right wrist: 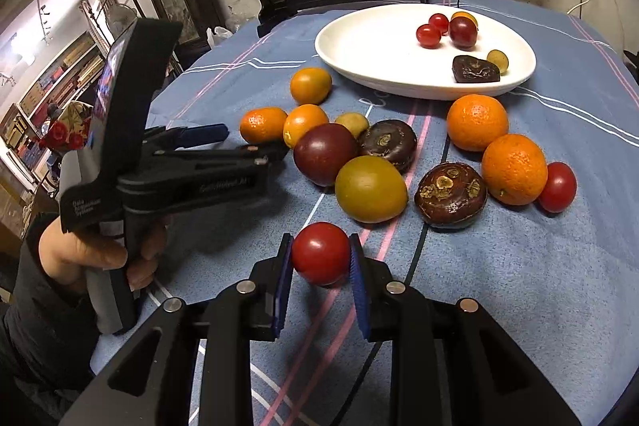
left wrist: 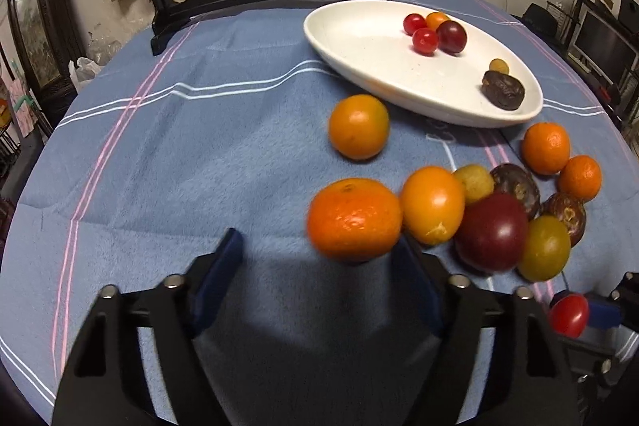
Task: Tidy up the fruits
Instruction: 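Grasp a mandarin with the left tool while the right tool holds the tomato, then carry the mandarin and tomato over the plate and open both tools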
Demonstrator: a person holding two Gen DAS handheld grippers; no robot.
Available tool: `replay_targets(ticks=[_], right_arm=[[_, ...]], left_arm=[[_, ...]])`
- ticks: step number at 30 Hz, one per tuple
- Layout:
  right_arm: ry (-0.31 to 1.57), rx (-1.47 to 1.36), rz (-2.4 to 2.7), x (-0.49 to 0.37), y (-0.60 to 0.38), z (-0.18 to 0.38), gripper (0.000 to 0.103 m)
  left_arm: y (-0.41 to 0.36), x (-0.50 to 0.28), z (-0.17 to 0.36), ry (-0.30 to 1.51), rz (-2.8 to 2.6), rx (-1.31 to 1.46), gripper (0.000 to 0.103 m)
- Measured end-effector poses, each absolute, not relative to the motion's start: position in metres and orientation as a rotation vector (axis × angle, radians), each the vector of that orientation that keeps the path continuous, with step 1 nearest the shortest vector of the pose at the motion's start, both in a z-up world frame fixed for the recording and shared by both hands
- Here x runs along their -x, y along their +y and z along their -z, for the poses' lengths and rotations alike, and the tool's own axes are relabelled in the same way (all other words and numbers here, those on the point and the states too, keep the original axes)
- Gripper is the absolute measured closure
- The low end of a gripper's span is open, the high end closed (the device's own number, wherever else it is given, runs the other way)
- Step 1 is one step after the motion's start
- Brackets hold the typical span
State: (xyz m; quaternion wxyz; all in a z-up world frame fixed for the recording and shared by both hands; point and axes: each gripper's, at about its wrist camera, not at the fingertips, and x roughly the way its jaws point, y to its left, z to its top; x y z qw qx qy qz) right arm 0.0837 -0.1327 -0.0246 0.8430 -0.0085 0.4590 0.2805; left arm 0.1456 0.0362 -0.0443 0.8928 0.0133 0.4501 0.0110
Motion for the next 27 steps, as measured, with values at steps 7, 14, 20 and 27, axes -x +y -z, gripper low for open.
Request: replay_targets(ticks=[7,14,20,27], right_arm=[[0.978,0.007,-0.599,-0.085,-0.134,0.026,0.075],[0.978,-0.019,-0.608,-0.088,-0.136,0.028,0.076],[0.871,-0.035,-0.606,-0.084,-0.145,-0.005,0.076],[0.759,0.078,-0.514,-0.12,-0.146,-0.055,0.075]], left_arm=[[0.024,-0.142,0.042,0.903,0.016,-0.069,0.061],[0.033,-0.136,0.036,0.91,-0.006,-0.026,0.062],[0.035,-0.13,0.005,0.884,0.061,0.023,0.062],[0.02,-0.17,-0.031,0.856,0.109,0.047,0.061]])
